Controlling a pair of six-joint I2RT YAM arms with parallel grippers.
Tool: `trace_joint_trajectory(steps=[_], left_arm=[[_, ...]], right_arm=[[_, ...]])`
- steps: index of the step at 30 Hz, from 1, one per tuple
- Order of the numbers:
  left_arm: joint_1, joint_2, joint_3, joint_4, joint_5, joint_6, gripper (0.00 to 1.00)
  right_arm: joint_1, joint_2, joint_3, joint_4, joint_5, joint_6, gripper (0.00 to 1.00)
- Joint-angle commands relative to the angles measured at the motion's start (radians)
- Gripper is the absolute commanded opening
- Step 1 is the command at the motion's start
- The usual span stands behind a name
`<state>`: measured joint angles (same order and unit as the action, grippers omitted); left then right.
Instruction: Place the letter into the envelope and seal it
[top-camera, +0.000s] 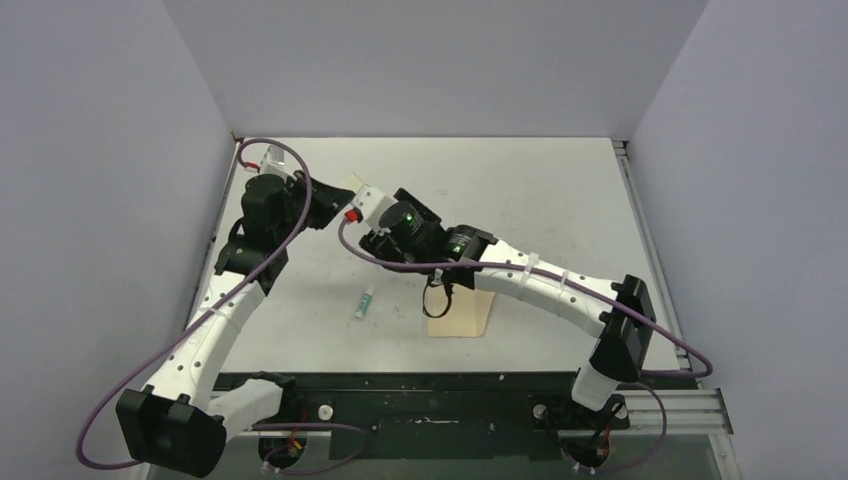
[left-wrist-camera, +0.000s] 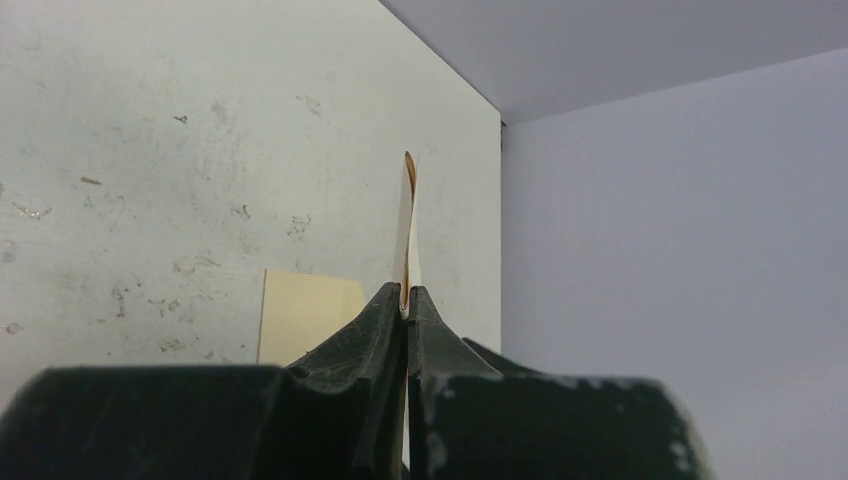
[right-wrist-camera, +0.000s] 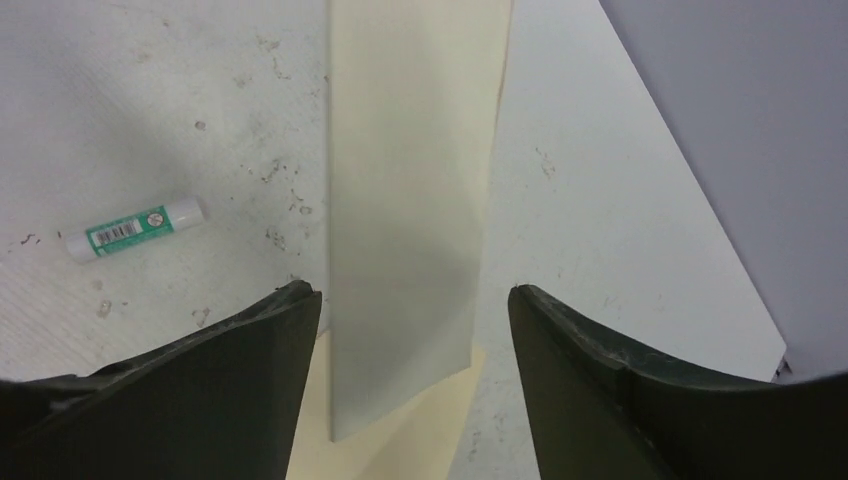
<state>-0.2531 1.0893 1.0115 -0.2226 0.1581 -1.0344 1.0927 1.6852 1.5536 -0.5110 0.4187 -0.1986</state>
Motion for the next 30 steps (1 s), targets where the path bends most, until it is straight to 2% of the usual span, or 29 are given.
trace_joint_trajectory(steps=[1, 4, 11, 14, 17, 19, 21, 23, 25, 30], left_arm=[[0.013, -0.029, 0.021, 0.133, 0.052, 0.134, 0.0], [0.021, -0.024, 0.03, 0.193, 0.124, 0.194, 0.0], [0.032, -0.025, 0.041, 0.435, 0.43, 0.321, 0.0], [0.037, -0.029, 0.044, 0.476, 0.467, 0.335, 0.0], [0.038, -0.019, 0.054, 0.5, 0.49, 0.33, 0.0], [0.037, -0.013, 0.057, 0.505, 0.479, 0.328, 0.0], [0.039, -0.012, 0.062, 0.463, 0.407, 0.344, 0.0], [0.039, -0.019, 0.08, 0.31, 0.184, 0.363, 0.0], [0.042, -0.024, 0.089, 0.255, 0.079, 0.38, 0.0], [0.041, -0.021, 0.098, 0.251, 0.08, 0.383, 0.0]], right_arm=[[-0.154, -0.168, 0.003, 0.034, -0.314, 0.124, 0.8], [-0.281, -0.258, -0.032, 0.092, -0.57, 0.192, 0.9], [-0.572, -0.352, -0.13, 0.312, -1.022, 0.515, 0.99], [-0.609, -0.369, -0.168, 0.404, -1.149, 0.596, 1.0], [-0.617, -0.385, -0.203, 0.483, -1.228, 0.64, 0.95], [-0.631, -0.396, -0.226, 0.554, -1.241, 0.692, 0.94], [-0.655, -0.41, -0.253, 0.635, -1.24, 0.764, 0.93], [-0.676, -0.431, -0.296, 0.731, -1.223, 0.844, 0.91], [-0.683, -0.437, -0.31, 0.774, -1.205, 0.882, 0.9], [-0.683, -0.41, -0.304, 0.768, -1.215, 0.895, 0.9]])
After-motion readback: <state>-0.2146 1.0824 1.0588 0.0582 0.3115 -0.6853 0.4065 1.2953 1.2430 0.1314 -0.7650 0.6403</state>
